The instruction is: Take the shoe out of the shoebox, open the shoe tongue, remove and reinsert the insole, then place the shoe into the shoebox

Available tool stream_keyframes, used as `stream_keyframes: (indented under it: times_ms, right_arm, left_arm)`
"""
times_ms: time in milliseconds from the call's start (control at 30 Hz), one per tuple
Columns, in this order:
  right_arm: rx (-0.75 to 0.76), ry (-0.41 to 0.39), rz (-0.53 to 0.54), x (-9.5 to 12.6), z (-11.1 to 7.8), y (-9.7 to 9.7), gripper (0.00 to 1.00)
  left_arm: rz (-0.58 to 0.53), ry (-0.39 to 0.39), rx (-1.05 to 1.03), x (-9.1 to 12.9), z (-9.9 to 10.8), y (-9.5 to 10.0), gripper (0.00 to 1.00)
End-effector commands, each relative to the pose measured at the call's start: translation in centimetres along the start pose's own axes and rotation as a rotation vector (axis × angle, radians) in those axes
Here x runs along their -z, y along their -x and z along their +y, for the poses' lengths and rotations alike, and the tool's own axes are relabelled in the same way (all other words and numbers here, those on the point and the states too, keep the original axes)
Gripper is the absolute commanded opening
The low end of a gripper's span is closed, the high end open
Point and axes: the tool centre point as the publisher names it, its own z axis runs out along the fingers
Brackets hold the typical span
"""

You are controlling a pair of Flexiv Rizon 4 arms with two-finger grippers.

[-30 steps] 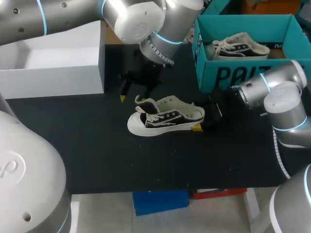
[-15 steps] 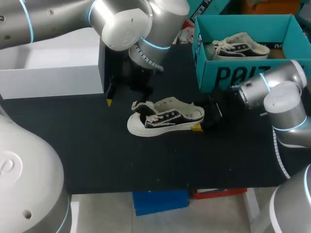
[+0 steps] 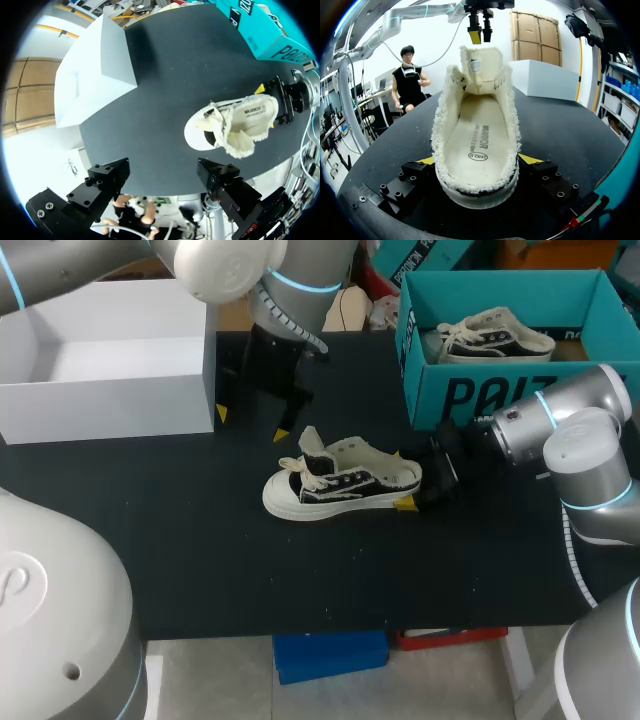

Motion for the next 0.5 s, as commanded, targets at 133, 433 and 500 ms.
stream_keyframes:
  times_ms: [133,433,500]
  right_arm:
    - [-0.001,-0.001,0.001,0.0,0.0,0.0,0.00]
    - [-0.001,-0.001,0.001,0.0,0.0,0.0,0.00]
    - [-0.001,-0.001,0.001,0.0,0.0,0.0,0.00]
  left_arm:
    - [0.294,0.101,-1.139,3.1,0.2,-1.3,0.00]
    - [0.352,0.139,-1.420,3.6,-0.3,-2.9,0.00]
    - [0.354,0.140,-1.429,3.6,-0.3,-2.9,0.00]
